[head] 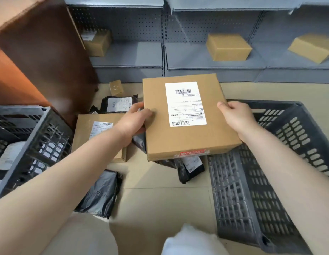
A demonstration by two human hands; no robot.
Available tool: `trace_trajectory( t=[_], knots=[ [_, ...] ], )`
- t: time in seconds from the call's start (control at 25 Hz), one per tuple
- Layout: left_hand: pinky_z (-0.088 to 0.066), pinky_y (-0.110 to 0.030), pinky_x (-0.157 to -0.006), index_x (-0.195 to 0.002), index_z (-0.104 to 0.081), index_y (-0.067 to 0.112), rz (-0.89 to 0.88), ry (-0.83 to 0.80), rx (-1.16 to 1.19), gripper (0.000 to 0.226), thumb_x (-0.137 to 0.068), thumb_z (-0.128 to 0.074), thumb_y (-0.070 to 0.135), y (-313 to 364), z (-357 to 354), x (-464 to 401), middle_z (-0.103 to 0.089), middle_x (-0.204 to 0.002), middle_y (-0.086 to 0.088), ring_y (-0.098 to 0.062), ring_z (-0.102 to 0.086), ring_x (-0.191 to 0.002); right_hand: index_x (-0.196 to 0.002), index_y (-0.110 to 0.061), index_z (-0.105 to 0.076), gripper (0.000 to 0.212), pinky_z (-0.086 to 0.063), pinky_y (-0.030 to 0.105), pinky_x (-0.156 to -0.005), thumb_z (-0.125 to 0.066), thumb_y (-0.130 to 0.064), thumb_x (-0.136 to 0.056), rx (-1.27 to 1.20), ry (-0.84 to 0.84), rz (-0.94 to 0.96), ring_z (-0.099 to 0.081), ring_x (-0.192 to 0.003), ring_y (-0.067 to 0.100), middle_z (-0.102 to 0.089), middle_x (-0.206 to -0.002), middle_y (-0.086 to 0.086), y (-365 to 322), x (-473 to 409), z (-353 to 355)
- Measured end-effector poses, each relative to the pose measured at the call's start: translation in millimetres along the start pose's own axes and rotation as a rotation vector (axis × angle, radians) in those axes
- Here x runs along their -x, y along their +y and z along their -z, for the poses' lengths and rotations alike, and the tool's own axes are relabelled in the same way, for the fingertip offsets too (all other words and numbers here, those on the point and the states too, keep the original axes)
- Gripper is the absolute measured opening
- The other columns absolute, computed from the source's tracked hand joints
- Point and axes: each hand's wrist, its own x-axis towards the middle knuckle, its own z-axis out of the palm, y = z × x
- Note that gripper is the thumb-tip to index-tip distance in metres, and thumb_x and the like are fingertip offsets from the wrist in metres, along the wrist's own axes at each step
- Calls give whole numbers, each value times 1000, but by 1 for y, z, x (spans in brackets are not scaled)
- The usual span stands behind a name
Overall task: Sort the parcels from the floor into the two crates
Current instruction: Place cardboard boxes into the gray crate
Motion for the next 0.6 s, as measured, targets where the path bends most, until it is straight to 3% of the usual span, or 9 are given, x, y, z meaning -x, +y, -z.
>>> trace_trajectory(
  t=[0.16,0.28,0.36,0.44,0.6],
  knots=[
    [-54,-36,-90,-140,-41,26,-84,-105,67,51,-92,-60,29,29,-78,7,-65,-114,3,-13,-65,-99,-95,-11,-70,38,-53,40,-88,-55,-46,-94,-28,103,-50,-67,-95,30,-73,-102,9,14,-16,85],
    [-51,-33,-95,-144,-35,22,-130,-191,56,60,-91,-62,29,43,-133,15,-62,-125,0,-14,-63,-103,-109,-20,-69,29,-50,34,-87,-56,-42,-96,-33,144,-65,-64,-92,24,-70,-110,7,29,-20,137],
    [-51,-30,-92,-143,-34,16,-153,-254,24,62,-90,-64,26,45,-170,20,-59,-128,-1,-14,-62,-103,-117,-18,-67,38,-47,28,-75,-55,-46,-96,-31,138,-130,-62,-88,23,-68,-110,7,46,-21,167],
    [-49,-33,-99,-143,-34,16,-180,-304,-36,71,-83,-68,33,42,-201,25,-57,-129,0,-16,-61,-109,-112,-19,-67,46,-45,26,-66,-59,-59,-89,-40,89,-236,-64,-82,23,-69,-101,4,65,-15,187],
    [-45,-40,-106,-146,-33,25,-212,-340,-128,96,-61,-61,60,24,-241,23,-53,-137,0,-19,-56,-122,-111,-19,-62,73,-47,31,-66,-65,-76,-65,8,60,-348,-64,-82,23,-67,-94,2,105,-6,202]
  ],
)
